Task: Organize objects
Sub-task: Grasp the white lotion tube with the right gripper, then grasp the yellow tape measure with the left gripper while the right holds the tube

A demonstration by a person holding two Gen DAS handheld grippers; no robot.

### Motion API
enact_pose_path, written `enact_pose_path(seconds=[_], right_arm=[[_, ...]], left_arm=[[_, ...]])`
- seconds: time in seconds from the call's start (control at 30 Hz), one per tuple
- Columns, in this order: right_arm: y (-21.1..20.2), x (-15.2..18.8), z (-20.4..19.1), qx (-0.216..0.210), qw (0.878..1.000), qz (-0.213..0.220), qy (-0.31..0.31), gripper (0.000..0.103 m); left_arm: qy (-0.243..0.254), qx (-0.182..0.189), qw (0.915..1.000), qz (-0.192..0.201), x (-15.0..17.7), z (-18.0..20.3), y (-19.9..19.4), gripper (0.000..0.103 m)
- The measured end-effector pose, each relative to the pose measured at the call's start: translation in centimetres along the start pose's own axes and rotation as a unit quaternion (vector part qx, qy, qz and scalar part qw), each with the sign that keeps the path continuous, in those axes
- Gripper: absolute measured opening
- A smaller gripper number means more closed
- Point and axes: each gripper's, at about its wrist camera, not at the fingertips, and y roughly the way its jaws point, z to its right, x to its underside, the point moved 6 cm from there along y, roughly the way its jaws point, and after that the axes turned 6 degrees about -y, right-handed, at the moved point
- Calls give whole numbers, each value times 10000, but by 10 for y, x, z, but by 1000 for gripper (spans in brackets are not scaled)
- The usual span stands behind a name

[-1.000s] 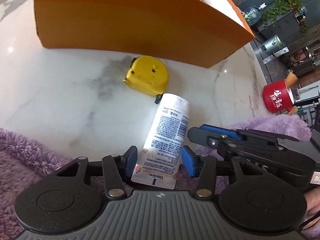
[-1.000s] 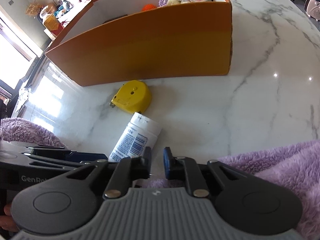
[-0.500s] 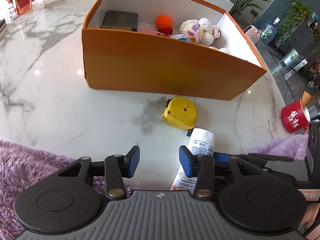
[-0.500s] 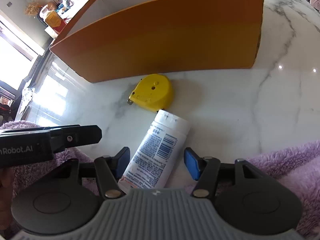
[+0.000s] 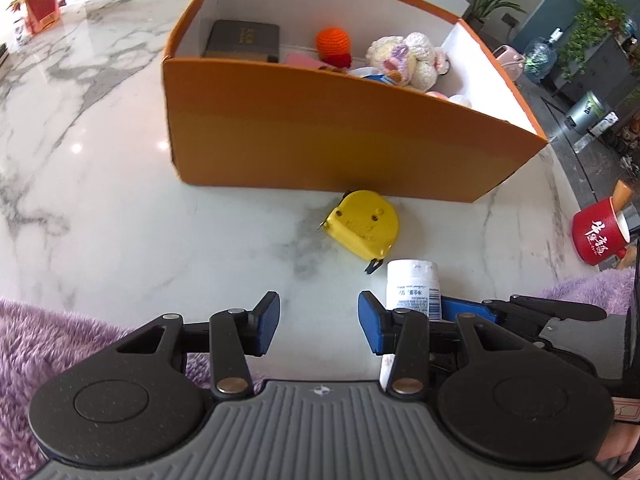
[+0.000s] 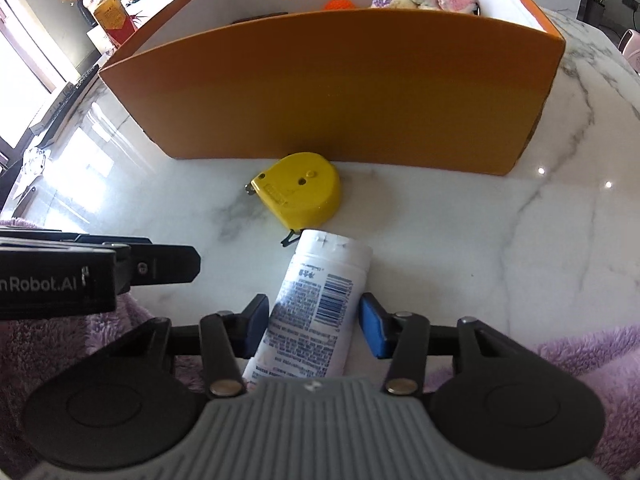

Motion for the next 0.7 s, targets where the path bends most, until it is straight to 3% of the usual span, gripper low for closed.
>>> enact_pose_path(seconds=[0.07, 0.3, 0.5, 0.7], right_arm=[[-6, -2, 1, -5, 10000, 47, 36, 49], [-15, -12, 22, 248, 9994, 230, 107, 47], [-9, -16, 47, 438, 9984, 203, 309, 47], [-6, -18, 66, 496, 9975, 190, 470, 44]], left_arm=[[142, 54, 9999, 43, -3, 6, 2, 51], [961, -16, 9950, 290, -17, 32, 18, 68], [1531, -140, 9876, 310, -26, 46, 38, 74], [1773, -75, 9838, 258, -27, 53, 54, 77]])
